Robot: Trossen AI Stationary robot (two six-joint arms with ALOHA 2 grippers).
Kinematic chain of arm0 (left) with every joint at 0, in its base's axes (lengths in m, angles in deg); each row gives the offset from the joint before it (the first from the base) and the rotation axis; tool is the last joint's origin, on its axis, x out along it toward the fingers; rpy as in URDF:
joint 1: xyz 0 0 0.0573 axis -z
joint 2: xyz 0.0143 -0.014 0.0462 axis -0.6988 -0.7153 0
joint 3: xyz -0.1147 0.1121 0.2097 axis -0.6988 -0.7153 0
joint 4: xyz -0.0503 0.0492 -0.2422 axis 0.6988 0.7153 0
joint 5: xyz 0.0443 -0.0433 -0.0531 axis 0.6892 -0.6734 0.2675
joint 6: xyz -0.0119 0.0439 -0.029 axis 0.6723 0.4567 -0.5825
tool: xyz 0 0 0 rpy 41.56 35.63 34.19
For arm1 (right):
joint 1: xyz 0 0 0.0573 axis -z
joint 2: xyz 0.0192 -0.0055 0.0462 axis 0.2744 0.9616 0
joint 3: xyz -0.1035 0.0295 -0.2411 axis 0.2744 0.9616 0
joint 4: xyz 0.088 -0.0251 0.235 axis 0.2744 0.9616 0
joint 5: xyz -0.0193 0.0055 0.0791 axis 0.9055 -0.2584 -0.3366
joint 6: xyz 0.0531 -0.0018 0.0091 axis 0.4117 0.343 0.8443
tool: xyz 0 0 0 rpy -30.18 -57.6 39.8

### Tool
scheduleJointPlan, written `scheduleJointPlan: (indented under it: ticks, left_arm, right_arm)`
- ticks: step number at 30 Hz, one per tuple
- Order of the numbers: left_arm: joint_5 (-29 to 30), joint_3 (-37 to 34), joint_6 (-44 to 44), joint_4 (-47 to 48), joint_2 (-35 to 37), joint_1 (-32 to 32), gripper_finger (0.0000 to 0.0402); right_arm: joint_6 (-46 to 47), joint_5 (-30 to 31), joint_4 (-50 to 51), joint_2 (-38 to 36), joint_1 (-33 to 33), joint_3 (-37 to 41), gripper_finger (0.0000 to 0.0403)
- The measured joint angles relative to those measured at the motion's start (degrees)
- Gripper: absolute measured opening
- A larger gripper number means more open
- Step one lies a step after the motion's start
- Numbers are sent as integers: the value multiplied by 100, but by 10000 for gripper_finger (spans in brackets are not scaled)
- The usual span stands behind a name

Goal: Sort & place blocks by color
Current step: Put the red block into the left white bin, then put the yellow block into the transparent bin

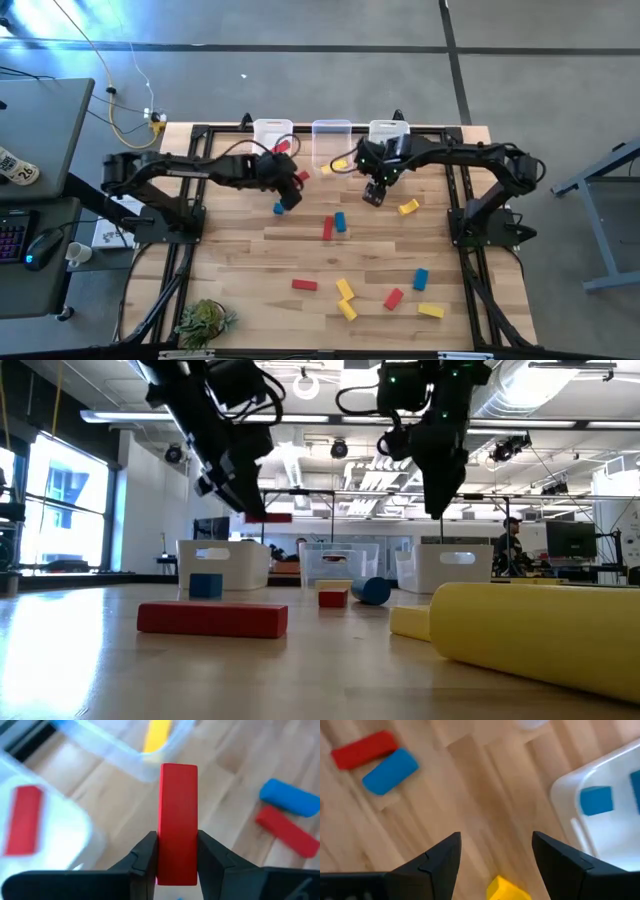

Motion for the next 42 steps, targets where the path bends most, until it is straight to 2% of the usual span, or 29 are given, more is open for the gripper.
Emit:
scheduleJointPlan:
  ticks: [9,24,30,34,42]
  left_arm:
    - [625,2,-428,476,402,-675,80]
    - [603,2,-639,620,27,-1906,81]
    - [465,2,-626,624,-139,-2145,104]
    - [430,2,-623,624,-232,-2196,130]
    - [427,2,-469,617,-269,-2194,171]
  right_arm:
    - [311,0,378,0,-740,4,232]
    - [550,21,1541,0,-1686,9,232]
    - [511,16,2084,0,-1916,9,232]
    - [757,-264,1981,2,-2049,9,232]
    - [1509,-763,1110,2,-2500,9,232]
